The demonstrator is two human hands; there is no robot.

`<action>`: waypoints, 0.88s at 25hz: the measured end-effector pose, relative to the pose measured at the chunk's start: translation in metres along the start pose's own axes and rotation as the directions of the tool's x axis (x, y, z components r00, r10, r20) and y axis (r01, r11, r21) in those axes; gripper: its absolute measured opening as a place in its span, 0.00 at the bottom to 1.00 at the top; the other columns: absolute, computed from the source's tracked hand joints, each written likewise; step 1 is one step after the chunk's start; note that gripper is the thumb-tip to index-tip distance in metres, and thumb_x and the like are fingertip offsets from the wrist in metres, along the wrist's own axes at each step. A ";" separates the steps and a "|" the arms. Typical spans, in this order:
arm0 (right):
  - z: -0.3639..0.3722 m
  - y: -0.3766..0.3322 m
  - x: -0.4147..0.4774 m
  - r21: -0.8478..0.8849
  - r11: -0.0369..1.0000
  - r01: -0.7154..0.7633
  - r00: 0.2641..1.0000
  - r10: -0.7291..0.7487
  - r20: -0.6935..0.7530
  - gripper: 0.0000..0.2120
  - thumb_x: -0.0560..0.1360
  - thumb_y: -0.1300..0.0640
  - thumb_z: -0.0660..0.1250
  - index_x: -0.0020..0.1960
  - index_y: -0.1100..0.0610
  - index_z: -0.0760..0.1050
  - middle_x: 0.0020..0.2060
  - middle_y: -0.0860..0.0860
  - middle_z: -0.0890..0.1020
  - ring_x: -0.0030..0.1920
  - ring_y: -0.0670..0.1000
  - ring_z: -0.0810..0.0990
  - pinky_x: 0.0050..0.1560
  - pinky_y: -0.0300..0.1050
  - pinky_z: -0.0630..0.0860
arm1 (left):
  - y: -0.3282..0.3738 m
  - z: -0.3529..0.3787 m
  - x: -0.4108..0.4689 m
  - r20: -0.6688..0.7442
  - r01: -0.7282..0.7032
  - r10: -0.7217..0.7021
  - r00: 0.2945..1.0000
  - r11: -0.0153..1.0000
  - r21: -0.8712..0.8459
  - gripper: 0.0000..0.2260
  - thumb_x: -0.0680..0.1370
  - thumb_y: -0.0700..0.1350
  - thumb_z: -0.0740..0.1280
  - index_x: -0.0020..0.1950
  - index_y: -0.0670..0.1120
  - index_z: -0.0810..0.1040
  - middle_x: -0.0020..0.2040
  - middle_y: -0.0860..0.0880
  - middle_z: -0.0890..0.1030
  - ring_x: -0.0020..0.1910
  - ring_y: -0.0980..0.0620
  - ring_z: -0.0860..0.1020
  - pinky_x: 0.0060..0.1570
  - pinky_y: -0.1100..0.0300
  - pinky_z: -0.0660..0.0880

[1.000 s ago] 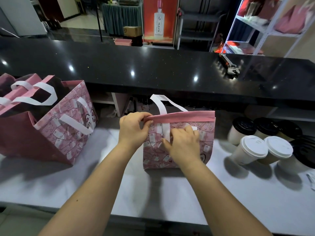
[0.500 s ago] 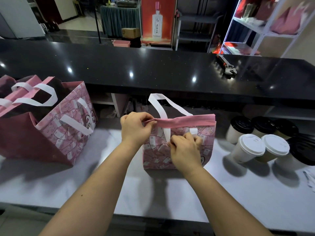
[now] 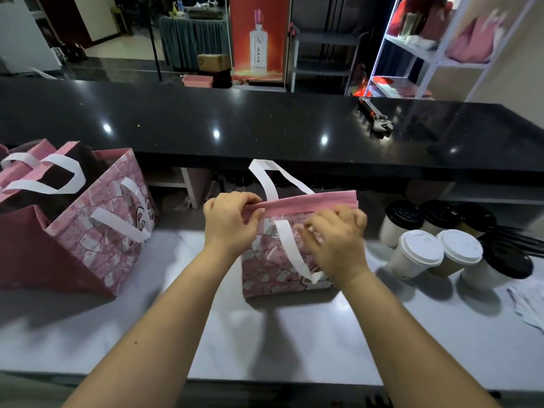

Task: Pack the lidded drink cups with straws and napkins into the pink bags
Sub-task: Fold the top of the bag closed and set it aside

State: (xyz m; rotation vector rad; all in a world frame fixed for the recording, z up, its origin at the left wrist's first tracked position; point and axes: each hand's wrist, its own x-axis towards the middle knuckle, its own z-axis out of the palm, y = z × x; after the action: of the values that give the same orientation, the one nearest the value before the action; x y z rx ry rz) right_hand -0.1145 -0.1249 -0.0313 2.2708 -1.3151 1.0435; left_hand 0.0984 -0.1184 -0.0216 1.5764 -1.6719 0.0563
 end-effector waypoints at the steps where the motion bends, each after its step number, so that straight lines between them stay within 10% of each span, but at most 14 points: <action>1: -0.009 0.009 0.015 0.027 0.999 -0.041 0.999 0.042 -0.035 0.06 0.75 0.51 0.67 0.44 0.51 0.80 0.43 0.46 0.81 0.48 0.55 0.74 0.51 0.50 0.61 | 0.003 0.004 0.000 -0.013 -0.062 0.063 0.998 0.997 0.055 0.06 0.70 0.48 0.70 0.47 0.52 0.81 0.42 0.56 0.81 0.45 0.50 0.78 0.52 0.51 0.67; 3: -0.018 0.040 0.036 0.054 0.967 -0.250 0.960 0.241 0.142 0.11 0.75 0.58 0.67 0.56 0.52 0.79 0.56 0.49 0.78 0.58 0.58 0.71 0.58 0.51 0.63 | 0.013 0.013 0.004 0.004 -0.179 0.180 0.984 0.974 0.135 0.08 0.70 0.48 0.69 0.48 0.51 0.81 0.43 0.56 0.81 0.45 0.50 0.77 0.51 0.53 0.62; 6: -0.016 0.083 0.044 -0.040 0.846 -0.532 0.706 0.469 0.530 0.15 0.74 0.55 0.69 0.57 0.41 0.74 0.59 0.49 0.76 0.61 0.58 0.70 0.61 0.53 0.67 | 0.026 0.023 0.012 0.051 -0.233 0.227 0.972 0.955 0.183 0.07 0.72 0.48 0.70 0.48 0.51 0.81 0.43 0.55 0.81 0.44 0.49 0.77 0.49 0.54 0.59; 12: -0.009 0.078 0.028 0.138 0.831 -0.538 0.804 0.458 0.378 0.10 0.71 0.66 0.64 0.42 0.52 0.79 0.41 0.48 0.80 0.46 0.53 0.77 0.45 0.47 0.73 | 0.015 0.020 0.015 0.106 -0.067 0.051 0.993 0.986 0.150 0.02 0.75 0.48 0.69 0.46 0.51 0.80 0.43 0.54 0.80 0.47 0.49 0.76 0.51 0.53 0.61; 15: -0.008 0.078 0.010 0.453 0.579 -0.678 0.730 0.607 0.315 0.11 0.72 0.64 0.71 0.53 0.55 0.80 0.44 0.48 0.81 0.46 0.48 0.79 0.48 0.42 0.76 | -0.010 0.011 0.003 -0.014 0.133 -0.133 0.991 0.991 -0.022 0.12 0.71 0.46 0.75 0.53 0.49 0.79 0.49 0.51 0.80 0.50 0.49 0.76 0.53 0.53 0.70; 18: -0.003 0.077 -0.021 0.657 0.225 -0.719 0.593 0.693 0.411 0.18 0.70 0.62 0.75 0.58 0.55 0.76 0.49 0.49 0.82 0.50 0.49 0.81 0.52 0.44 0.78 | -0.022 0.007 -0.029 0.077 0.472 -0.488 0.870 0.775 -0.420 0.14 0.70 0.43 0.76 0.54 0.48 0.79 0.48 0.52 0.81 0.47 0.53 0.78 0.50 0.61 0.75; 22: 0.007 0.055 -0.080 0.621 0.092 -0.778 0.539 0.606 0.585 0.14 0.68 0.62 0.75 0.52 0.50 0.80 0.50 0.49 0.84 0.51 0.48 0.81 0.55 0.45 0.78 | -0.024 0.026 -0.075 0.316 0.635 -0.586 0.746 0.484 -0.603 0.10 0.73 0.33 0.71 0.50 0.47 0.81 0.43 0.52 0.84 0.45 0.53 0.81 0.44 0.69 0.77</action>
State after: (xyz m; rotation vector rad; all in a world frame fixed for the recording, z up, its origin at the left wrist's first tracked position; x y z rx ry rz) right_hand -0.1822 -0.1089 -0.0988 2.2380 -2.5972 2.3236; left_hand 0.0965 -0.0771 -0.0936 1.4716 -0.8730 -0.9136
